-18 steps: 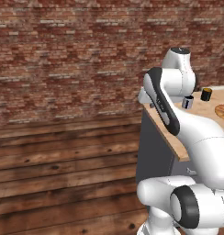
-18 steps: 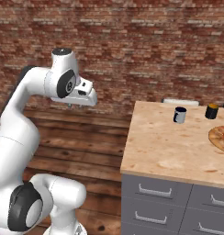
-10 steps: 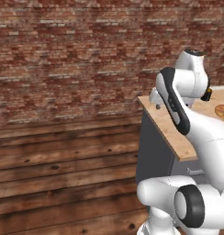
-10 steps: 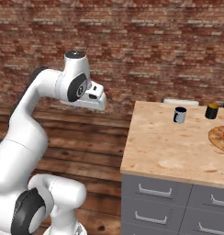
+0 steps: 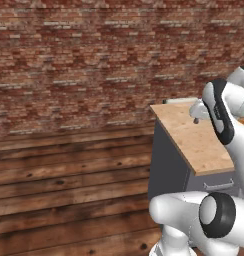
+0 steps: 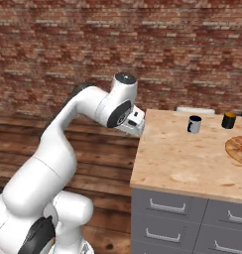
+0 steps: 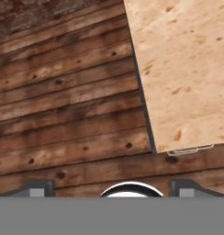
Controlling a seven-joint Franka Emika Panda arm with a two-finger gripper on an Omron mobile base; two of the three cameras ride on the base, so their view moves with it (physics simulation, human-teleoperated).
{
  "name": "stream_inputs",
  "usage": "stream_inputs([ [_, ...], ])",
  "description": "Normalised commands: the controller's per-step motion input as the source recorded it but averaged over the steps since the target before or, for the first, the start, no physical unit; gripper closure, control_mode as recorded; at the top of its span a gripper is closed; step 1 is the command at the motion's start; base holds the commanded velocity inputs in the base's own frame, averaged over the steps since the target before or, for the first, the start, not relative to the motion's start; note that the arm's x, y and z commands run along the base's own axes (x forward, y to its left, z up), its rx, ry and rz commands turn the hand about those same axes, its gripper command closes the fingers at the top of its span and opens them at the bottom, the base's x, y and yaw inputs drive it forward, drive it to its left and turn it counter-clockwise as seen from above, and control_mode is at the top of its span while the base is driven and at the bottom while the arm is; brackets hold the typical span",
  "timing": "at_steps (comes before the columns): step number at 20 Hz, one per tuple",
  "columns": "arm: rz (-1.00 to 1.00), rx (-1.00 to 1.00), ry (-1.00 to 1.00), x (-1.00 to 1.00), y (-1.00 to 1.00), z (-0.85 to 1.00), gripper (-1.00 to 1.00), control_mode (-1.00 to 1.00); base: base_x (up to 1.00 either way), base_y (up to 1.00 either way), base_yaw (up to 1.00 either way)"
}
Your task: Take the pizza cutter from the drawer on the right and place it on the dining counter for cutting.
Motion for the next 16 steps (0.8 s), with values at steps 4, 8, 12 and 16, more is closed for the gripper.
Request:
stream_inputs([
  [4,-0.13,0.20,0.00,0.00,-0.95,-0.28,-1.00,-1.00,0.00,0.00,0.00],
  [8,-0.15,0.23,0.00,0.00,-0.96,-0.29,-1.00,-1.00,0.00,0.00,0.00],
  [12,-0.21,0.25,-0.02,0.00,-0.88,-0.29,-1.00,-1.00,0.00,0.00,0.00],
  [16,-0.23,0.26,-0.04,-0.01,-0.82,-0.27,-1.00,-1.00,0.00,0.00,0.00],
])
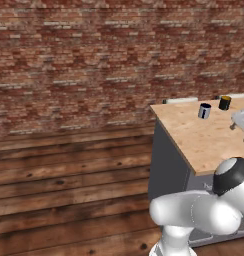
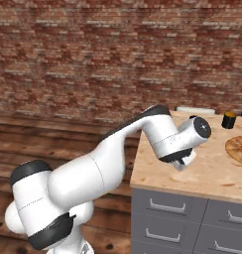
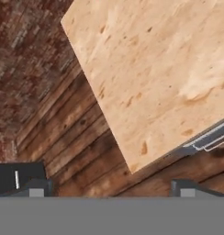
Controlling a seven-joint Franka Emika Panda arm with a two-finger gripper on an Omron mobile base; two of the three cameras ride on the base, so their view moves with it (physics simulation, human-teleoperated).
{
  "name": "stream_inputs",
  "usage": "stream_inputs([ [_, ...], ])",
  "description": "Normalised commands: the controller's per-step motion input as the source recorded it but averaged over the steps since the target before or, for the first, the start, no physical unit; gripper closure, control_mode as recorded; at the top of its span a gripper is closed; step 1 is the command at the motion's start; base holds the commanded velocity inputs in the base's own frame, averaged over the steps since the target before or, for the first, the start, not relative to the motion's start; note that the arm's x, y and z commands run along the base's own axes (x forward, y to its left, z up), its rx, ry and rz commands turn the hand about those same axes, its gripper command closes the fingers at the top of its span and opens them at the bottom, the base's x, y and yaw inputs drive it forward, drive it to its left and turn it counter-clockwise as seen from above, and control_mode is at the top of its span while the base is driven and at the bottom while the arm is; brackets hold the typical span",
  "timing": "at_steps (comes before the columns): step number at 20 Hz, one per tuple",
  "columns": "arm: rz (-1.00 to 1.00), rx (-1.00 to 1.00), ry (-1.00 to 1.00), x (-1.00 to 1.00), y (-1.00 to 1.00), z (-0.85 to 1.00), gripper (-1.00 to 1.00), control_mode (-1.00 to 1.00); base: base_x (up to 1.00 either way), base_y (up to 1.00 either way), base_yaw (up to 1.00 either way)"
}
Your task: Take the pizza cutter from the drawer on the right and place it on the dining counter for cutting.
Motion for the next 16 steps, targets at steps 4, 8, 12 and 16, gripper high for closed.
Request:
stream_inputs([
  [4,-0.23,0.27,-0.02,-0.05,-0.85,-0.27,-1.00,-1.00,0.00,0.00,0.00],
  [8,-0.22,0.24,-0.01,-0.08,-0.79,-0.40,-1.00,-1.00,0.00,0.00,0.00],
  [12,-0.26,0.22,0.00,-0.25,-0.52,-0.50,-1.00,-1.00,0.00,0.00,0.00],
  [16,-0.34,0.19,0.00,-0.24,-0.24,-0.46,-1.00,-1.00,0.00,0.00,0.00],
])
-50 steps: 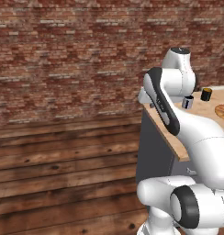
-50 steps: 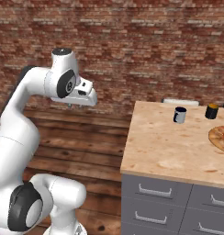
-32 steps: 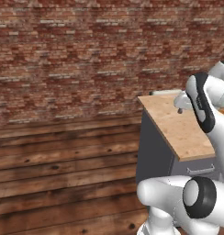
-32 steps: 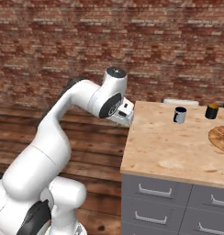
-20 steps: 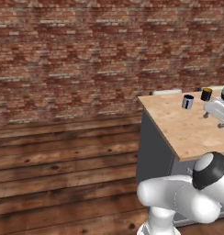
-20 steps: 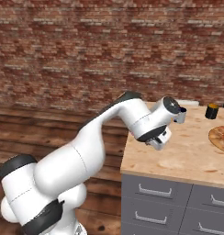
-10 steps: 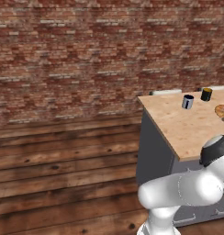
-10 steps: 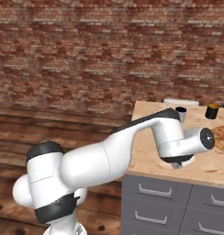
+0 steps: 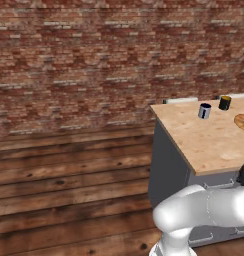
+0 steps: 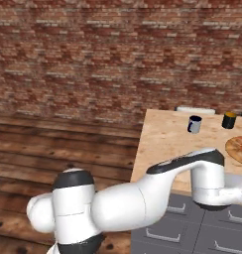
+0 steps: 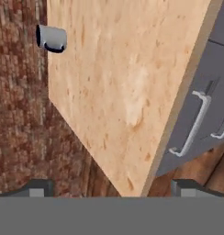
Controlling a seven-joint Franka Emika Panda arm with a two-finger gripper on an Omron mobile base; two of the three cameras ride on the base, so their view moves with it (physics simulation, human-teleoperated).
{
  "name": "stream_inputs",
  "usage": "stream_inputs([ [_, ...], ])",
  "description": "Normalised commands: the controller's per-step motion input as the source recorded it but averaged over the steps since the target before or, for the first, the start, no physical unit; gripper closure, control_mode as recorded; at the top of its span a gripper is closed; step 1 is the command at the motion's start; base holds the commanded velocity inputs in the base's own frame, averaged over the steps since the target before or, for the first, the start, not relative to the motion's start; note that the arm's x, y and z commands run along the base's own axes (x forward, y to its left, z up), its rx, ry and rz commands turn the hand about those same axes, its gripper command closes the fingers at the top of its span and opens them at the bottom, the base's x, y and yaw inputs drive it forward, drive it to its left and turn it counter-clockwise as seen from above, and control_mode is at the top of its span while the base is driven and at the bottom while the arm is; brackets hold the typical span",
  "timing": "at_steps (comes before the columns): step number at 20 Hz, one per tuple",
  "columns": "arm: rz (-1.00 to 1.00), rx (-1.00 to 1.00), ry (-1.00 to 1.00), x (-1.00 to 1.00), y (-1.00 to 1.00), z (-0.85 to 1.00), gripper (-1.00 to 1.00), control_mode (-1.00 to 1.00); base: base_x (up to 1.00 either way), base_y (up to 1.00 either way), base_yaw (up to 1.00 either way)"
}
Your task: Take the pizza cutter from the drawer on the right and place it on the dining counter for cutting.
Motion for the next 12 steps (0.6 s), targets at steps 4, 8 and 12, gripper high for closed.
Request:
stream_inputs([
  [4,-0.25,0.16,0.00,-0.14,-0.28,-0.45,-1.00,-1.00,0.00,0.00,0.00],
  [8,-0.23,0.13,0.00,-0.07,-0.16,-0.54,-1.00,-1.00,0.00,0.00,0.00],
  [12,-0.24,0.14,0.00,0.00,-0.11,-0.56,-1.00,-1.00,0.00,0.00,0.00],
])
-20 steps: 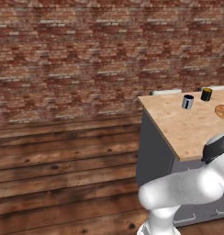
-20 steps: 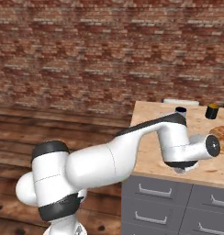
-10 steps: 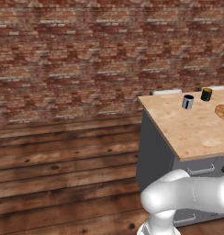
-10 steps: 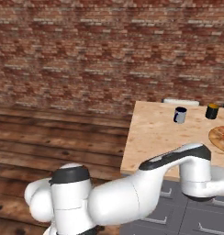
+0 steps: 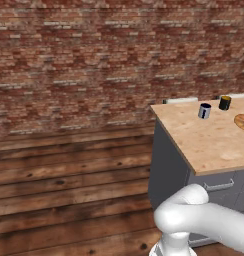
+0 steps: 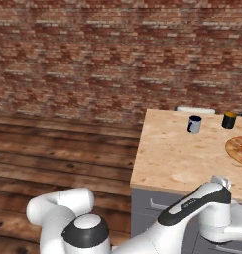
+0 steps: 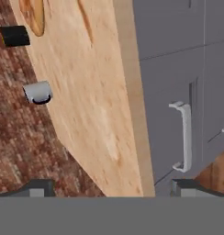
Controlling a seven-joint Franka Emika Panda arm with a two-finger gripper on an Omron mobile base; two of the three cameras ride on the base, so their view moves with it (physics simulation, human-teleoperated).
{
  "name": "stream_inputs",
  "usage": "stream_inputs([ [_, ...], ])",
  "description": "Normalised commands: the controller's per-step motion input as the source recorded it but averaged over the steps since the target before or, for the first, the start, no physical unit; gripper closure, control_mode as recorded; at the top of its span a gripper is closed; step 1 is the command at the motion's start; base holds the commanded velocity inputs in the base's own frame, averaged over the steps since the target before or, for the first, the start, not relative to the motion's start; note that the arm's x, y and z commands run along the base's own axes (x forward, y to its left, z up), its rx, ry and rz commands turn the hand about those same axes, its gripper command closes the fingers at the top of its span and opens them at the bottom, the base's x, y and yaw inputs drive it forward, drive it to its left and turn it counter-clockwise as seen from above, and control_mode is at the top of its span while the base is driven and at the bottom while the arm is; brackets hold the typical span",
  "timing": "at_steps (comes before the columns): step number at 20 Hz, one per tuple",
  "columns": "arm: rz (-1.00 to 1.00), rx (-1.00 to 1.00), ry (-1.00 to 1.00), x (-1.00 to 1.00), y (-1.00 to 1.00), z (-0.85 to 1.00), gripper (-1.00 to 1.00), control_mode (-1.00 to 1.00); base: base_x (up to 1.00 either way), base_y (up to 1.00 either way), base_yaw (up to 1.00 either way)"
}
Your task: Take the pizza cutter from the drawer on the right and place it on the dining counter for cutting.
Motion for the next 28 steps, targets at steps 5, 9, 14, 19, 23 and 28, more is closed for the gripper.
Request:
stream_inputs([
  [5,-0.21,0.15,0.00,0.00,-0.07,-0.59,-1.00,-1.00,0.00,0.00,0.00],
  [9,-0.15,0.19,0.00,0.00,-0.03,-0.58,-1.00,-1.00,0.00,0.00,0.00],
  [14,-0.04,0.12,-0.05,0.00,0.04,-0.48,-1.00,-1.00,0.00,0.00,0.00],
  [19,0.00,0.03,-0.15,0.00,0.20,-0.39,-1.00,-1.00,0.00,0.00,0.00],
  [23,0.00,0.00,-0.15,0.00,0.26,-0.43,-1.00,-1.00,0.00,0.00,0.00],
  [28,0.00,-0.01,-0.17,0.00,0.34,-0.37,-1.00,-1.00,0.00,0.00,0.00],
])
